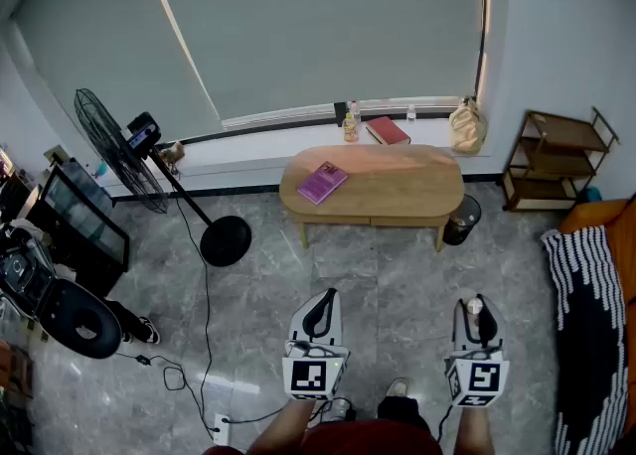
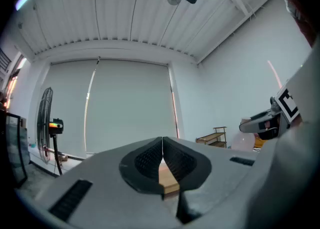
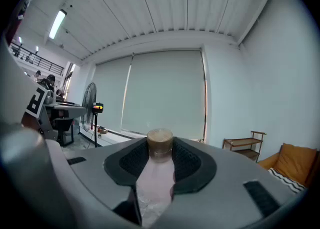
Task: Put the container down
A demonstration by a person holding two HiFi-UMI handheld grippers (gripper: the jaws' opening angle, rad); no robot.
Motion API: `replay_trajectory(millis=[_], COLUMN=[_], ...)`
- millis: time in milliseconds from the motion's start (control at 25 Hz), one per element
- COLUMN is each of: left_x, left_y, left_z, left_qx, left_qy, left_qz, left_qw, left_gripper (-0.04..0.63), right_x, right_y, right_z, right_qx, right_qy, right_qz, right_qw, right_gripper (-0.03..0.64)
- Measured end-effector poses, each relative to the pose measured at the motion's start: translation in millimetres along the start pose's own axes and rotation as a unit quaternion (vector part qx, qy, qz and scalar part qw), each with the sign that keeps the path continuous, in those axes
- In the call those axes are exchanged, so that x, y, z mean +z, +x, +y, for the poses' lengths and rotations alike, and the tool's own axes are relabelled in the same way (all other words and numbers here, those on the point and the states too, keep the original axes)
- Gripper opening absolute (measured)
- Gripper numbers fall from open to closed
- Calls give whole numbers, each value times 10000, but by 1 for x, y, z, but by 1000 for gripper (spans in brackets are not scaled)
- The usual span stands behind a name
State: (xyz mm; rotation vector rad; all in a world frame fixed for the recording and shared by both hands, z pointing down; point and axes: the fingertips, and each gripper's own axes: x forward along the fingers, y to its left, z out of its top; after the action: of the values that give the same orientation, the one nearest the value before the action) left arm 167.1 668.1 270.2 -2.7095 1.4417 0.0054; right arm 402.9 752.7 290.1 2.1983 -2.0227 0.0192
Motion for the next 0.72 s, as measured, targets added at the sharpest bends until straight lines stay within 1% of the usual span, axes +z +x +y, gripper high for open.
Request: replay_trajectory(millis=[160, 240, 360, 560, 720], left_x=[3, -2, -9, -11, -11], left_y=[-52, -77, -111, -151, -170], left_z=[44, 62, 83, 120, 138], left_qx=[31, 27, 70, 241, 276], left_qy=[90, 173, 65, -61, -139], left_qz=[-141, -116, 10, -30, -24], left_qw=[9999, 9998, 10000, 9997, 9995], left_gripper=[9, 9, 9, 9, 9], right_x=[7, 7, 6, 11, 15], right_y=[-27, -41, -57, -69, -72], right_z=[62, 91, 125, 171, 198], right_qx=[-39, 9, 37, 156, 220], right_qy=[48, 14, -10, -99, -121], right_qz=[-84, -90, -85, -118, -94], right_qw=[9999, 10000, 10000, 9998, 9996], right_gripper=[140, 140, 140, 140, 140])
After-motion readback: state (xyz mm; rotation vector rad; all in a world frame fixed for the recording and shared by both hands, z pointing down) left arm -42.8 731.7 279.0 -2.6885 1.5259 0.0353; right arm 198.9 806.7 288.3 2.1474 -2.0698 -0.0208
